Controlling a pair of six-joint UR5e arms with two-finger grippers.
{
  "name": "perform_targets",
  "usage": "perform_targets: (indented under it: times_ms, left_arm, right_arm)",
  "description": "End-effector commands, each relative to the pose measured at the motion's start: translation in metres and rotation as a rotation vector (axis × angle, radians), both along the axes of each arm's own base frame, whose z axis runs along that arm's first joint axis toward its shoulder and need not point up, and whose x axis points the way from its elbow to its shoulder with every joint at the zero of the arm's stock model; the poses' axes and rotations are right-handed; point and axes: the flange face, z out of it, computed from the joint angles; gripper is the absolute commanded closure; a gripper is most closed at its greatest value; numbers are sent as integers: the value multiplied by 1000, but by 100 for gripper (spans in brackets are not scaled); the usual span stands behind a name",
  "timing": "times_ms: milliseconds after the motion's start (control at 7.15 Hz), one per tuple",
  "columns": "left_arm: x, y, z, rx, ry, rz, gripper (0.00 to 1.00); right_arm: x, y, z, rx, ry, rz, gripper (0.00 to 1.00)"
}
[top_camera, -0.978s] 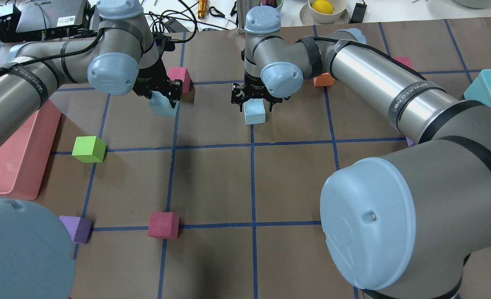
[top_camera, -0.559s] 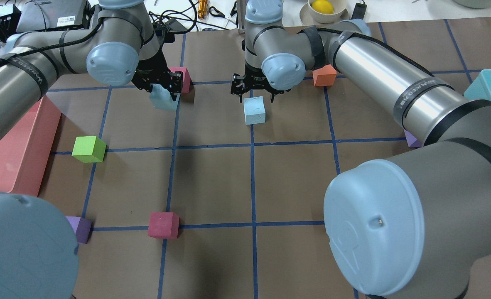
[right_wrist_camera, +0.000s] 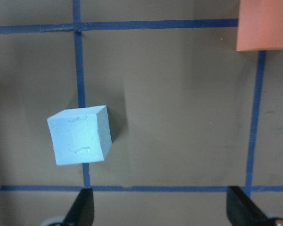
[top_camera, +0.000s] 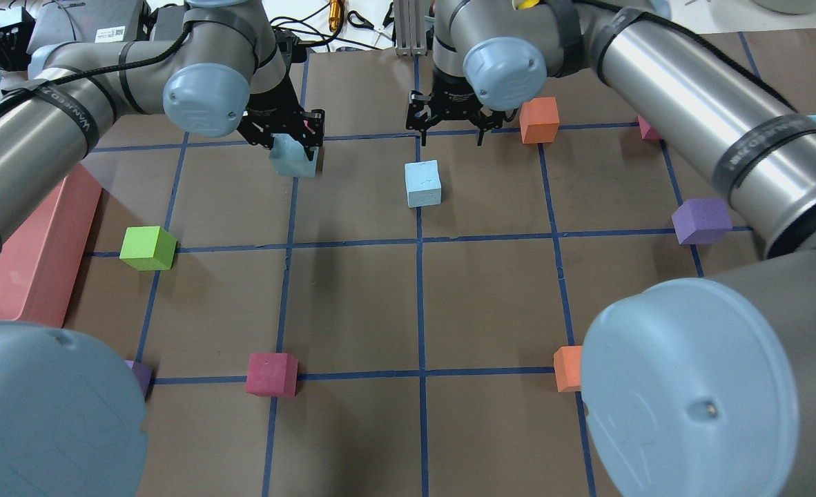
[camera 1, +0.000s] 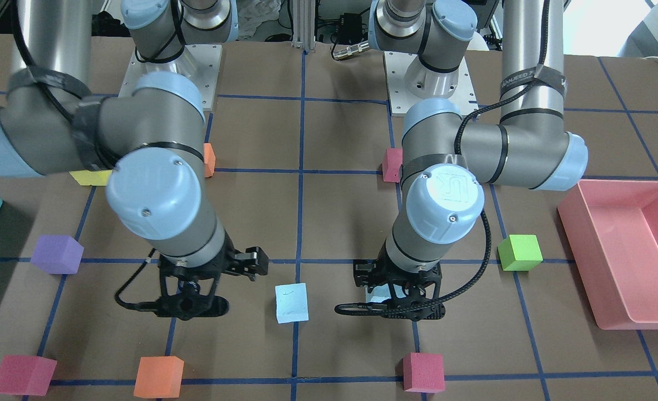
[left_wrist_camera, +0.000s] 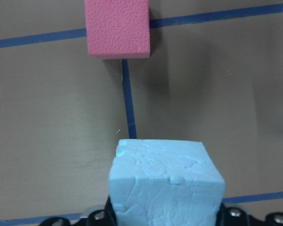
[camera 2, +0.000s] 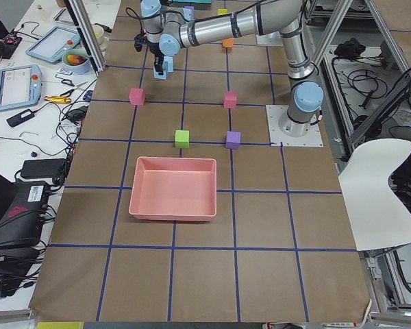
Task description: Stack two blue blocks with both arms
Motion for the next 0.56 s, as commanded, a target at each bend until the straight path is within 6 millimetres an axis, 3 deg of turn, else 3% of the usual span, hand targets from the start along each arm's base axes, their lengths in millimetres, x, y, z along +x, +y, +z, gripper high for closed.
perform_targets:
  times_ms: [0,140,280,419]
  left_arm:
    - [-49,-1,-7,-1,27,45,100]
    - [-76,-3,-12,-2,33,67,100]
    - [-104,-1,-13,-8,36,105,100]
    - [-120,-6,-13,-16,38,109,100]
  right_arm:
    - [-56,51,59,14,1,-7,0]
    - [-75,82,64,28,3,-8,0]
    - [-83,118,67,20,0,-16,0]
    - [-85,141,70,19,1,-14,0]
